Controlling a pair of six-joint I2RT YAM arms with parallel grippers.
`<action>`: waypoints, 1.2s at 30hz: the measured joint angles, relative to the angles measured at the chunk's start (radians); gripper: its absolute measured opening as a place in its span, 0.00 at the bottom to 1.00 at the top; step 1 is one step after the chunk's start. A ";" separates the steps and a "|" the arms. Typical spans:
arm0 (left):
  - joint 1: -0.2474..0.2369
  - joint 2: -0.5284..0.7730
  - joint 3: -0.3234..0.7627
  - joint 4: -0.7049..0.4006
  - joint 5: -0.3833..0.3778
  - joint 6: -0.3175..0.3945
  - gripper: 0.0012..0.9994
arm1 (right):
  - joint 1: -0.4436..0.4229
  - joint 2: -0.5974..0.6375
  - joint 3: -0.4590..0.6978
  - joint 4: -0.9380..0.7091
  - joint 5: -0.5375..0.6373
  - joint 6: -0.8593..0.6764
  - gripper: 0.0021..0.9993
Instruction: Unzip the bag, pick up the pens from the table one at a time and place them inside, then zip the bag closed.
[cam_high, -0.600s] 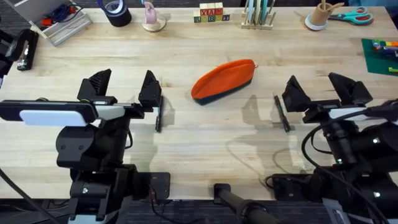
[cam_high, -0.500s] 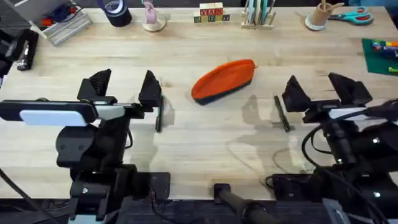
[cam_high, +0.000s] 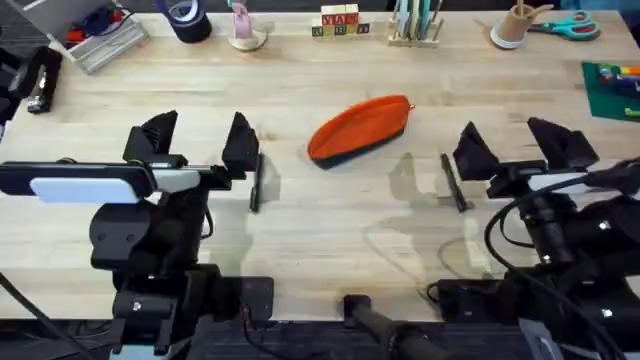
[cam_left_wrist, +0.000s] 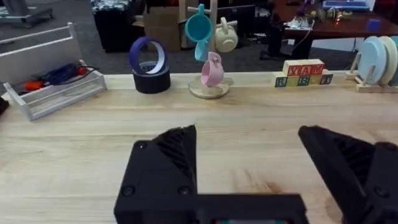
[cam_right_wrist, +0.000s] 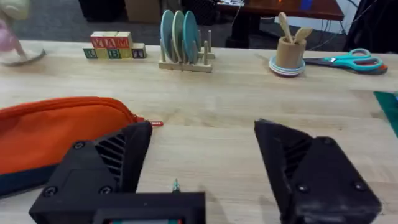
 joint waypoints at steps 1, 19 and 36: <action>0.000 0.000 0.000 -0.001 -0.002 -0.008 0.99 | 0.000 0.000 0.001 -0.001 0.000 -0.006 1.00; 0.000 0.294 0.331 -0.154 -0.020 -0.141 0.99 | -0.011 0.351 0.475 -0.361 -0.002 -0.074 1.00; 0.000 0.726 0.739 -0.407 0.512 0.224 0.99 | -0.011 1.014 1.111 -0.777 -0.172 -0.078 1.00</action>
